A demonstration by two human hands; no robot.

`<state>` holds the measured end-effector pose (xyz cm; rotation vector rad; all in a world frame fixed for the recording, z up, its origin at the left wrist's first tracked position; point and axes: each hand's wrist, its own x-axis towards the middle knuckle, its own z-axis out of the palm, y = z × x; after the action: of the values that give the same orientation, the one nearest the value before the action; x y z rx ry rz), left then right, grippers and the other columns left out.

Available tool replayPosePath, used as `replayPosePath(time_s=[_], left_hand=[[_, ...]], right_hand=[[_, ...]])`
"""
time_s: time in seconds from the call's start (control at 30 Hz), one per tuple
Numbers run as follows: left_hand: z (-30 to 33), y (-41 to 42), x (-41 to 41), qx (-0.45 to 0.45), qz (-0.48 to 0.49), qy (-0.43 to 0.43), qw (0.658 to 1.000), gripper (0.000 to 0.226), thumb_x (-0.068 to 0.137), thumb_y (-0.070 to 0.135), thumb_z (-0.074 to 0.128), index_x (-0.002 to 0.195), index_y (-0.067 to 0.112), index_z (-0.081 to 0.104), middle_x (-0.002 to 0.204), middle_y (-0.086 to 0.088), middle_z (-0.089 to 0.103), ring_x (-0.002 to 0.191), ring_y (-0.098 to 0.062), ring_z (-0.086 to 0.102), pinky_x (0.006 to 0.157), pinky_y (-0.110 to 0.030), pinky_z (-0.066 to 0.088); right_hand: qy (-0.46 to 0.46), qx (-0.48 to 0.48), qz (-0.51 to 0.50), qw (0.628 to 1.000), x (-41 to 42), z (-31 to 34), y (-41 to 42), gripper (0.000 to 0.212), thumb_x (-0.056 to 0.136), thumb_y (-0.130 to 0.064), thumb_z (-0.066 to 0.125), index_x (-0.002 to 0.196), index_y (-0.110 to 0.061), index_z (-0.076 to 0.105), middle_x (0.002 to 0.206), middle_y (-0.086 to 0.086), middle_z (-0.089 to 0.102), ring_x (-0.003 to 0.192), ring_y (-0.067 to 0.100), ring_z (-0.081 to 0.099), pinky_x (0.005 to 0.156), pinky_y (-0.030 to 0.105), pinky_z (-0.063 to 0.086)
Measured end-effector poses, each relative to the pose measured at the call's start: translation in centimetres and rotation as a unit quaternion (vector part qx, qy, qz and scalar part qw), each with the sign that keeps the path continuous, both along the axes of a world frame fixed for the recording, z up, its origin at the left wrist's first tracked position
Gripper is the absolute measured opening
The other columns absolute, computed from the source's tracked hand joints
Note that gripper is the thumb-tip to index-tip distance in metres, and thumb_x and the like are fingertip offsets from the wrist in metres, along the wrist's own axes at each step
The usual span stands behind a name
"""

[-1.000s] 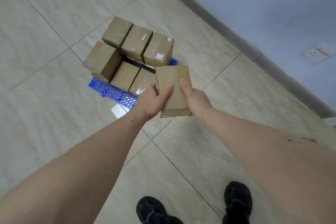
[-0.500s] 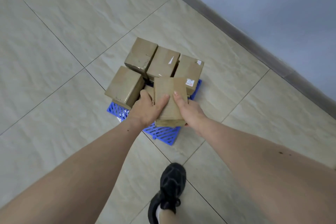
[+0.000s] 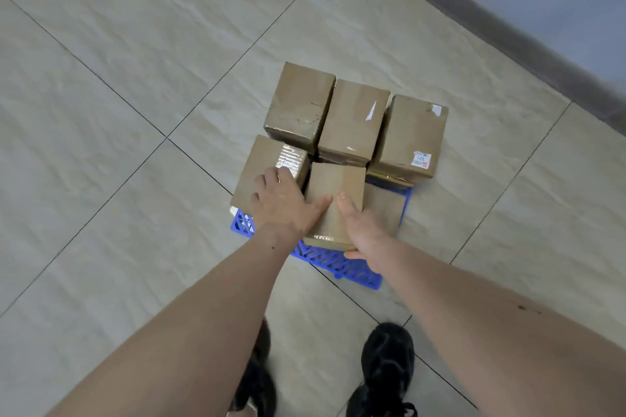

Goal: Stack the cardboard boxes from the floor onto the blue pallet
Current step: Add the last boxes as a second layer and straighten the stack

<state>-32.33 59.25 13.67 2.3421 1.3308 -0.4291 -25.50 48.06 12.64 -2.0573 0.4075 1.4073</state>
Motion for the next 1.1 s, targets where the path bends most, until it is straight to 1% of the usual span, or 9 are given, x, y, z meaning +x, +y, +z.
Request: replayPosePath(time_s=[0.07, 0.2, 0.37, 0.5, 0.57, 0.67, 0.83, 0.97, 1.1], left_hand=[[-1.4, 1.3, 0.3, 0.024, -0.036, -0.003, 0.999, 0.084, 0.072, 0.07, 0.062, 0.128, 0.01, 0.042, 0.138, -0.007, 0.039, 0.128, -0.028, 0.033, 0.101, -0.038, 0.035], [-3.8, 2.8, 0.6, 0.029, -0.077, -0.022, 0.996, 0.081, 0.076, 0.064, 0.064, 0.13, 0.009, 0.039, 0.141, -0.007, 0.036, 0.13, -0.028, 0.031, 0.102, -0.037, 0.033], [-5.2, 2.5, -0.2, 0.074, -0.111, -0.035, 0.99, 0.076, 0.075, 0.064, 0.064, 0.125, 0.01, 0.043, 0.142, -0.005, 0.032, 0.128, -0.027, 0.033, 0.098, -0.037, 0.035], [-6.2, 1.8, -0.7, 0.099, -0.12, -0.029, 0.987, 0.081, 0.074, 0.061, 0.066, 0.131, 0.01, 0.039, 0.148, -0.006, 0.027, 0.135, -0.027, 0.027, 0.103, -0.039, 0.033], [-6.3, 1.5, -0.9, 0.104, -0.125, -0.024, 0.986, 0.083, 0.075, 0.061, 0.065, 0.134, 0.01, 0.036, 0.151, -0.006, 0.024, 0.137, -0.027, 0.025, 0.105, -0.039, 0.032], [-6.1, 1.7, -1.0, 0.097, -0.134, -0.012, 0.986, 0.086, 0.075, 0.062, 0.065, 0.137, 0.009, 0.033, 0.152, -0.006, 0.022, 0.137, -0.027, 0.024, 0.104, -0.04, 0.033], [-3.9, 2.0, -0.4, 0.091, -0.15, 0.009, 0.984, 0.079, 0.08, 0.061, 0.06, 0.134, 0.007, 0.037, 0.147, -0.006, 0.029, 0.133, -0.027, 0.03, 0.099, -0.04, 0.033], [-0.9, 1.2, 0.7, 0.093, -0.19, -0.013, 0.977, 0.06, 0.088, 0.052, 0.056, 0.128, 0.01, 0.043, 0.143, -0.007, 0.035, 0.13, -0.028, 0.034, 0.099, -0.04, 0.034], [1.7, -0.8, 2.8, 0.103, -0.252, -0.047, 0.961, 0.048, 0.092, 0.049, 0.051, 0.122, 0.013, 0.047, 0.128, -0.006, 0.047, 0.119, -0.027, 0.043, 0.095, -0.038, 0.036]], right_hand=[[-0.005, -0.01, -0.018, 1.0, -0.5, -1.7, 1.2, 0.079, 0.086, -0.072, 0.044, 0.14, -0.014, 0.042, 0.138, 0.006, 0.048, 0.107, 0.026, 0.052, 0.086, 0.043, 0.058], [-0.016, -0.009, -0.069, 0.997, -1.2, -4.1, 2.7, 0.077, 0.087, -0.069, 0.046, 0.14, -0.013, 0.042, 0.139, 0.006, 0.048, 0.119, 0.028, 0.051, 0.088, 0.044, 0.056], [-0.033, -0.008, -0.105, 0.994, -2.1, -6.3, 3.5, 0.083, 0.083, -0.072, 0.045, 0.144, -0.017, 0.038, 0.139, 0.004, 0.049, 0.115, 0.027, 0.053, 0.092, 0.047, 0.053], [-0.054, -0.011, -0.102, 0.993, -2.4, -7.3, 3.7, 0.066, 0.092, -0.06, 0.042, 0.138, -0.013, 0.042, 0.136, 0.011, 0.049, 0.119, 0.033, 0.051, 0.101, 0.05, 0.045], [-0.064, -0.013, -0.102, 0.993, -2.3, -7.5, 3.6, 0.069, 0.092, -0.059, 0.042, 0.141, -0.011, 0.04, 0.14, 0.012, 0.046, 0.122, 0.034, 0.049, 0.102, 0.051, 0.044], [-0.076, -0.016, -0.07, 0.994, -2.4, -7.1, 3.1, 0.07, 0.093, -0.059, 0.04, 0.143, -0.011, 0.039, 0.14, 0.012, 0.048, 0.121, 0.033, 0.05, 0.101, 0.05, 0.044], [-0.098, -0.019, -0.039, 0.994, -1.8, -4.8, 1.6, 0.065, 0.091, -0.062, 0.039, 0.129, -0.011, 0.052, 0.118, 0.009, 0.062, 0.104, 0.03, 0.059, 0.093, 0.041, 0.048], [-0.106, -0.007, -0.022, 0.994, -0.5, -2.3, -0.1, 0.061, 0.094, -0.059, 0.041, 0.129, -0.011, 0.053, 0.127, 0.008, 0.059, 0.115, 0.028, 0.054, 0.095, 0.036, 0.042], [-0.121, 0.0, -0.027, 0.992, 1.3, 0.6, -2.9, 0.053, 0.098, -0.05, 0.042, 0.129, -0.01, 0.053, 0.134, 0.011, 0.055, 0.125, 0.029, 0.049, 0.103, 0.034, 0.036]])
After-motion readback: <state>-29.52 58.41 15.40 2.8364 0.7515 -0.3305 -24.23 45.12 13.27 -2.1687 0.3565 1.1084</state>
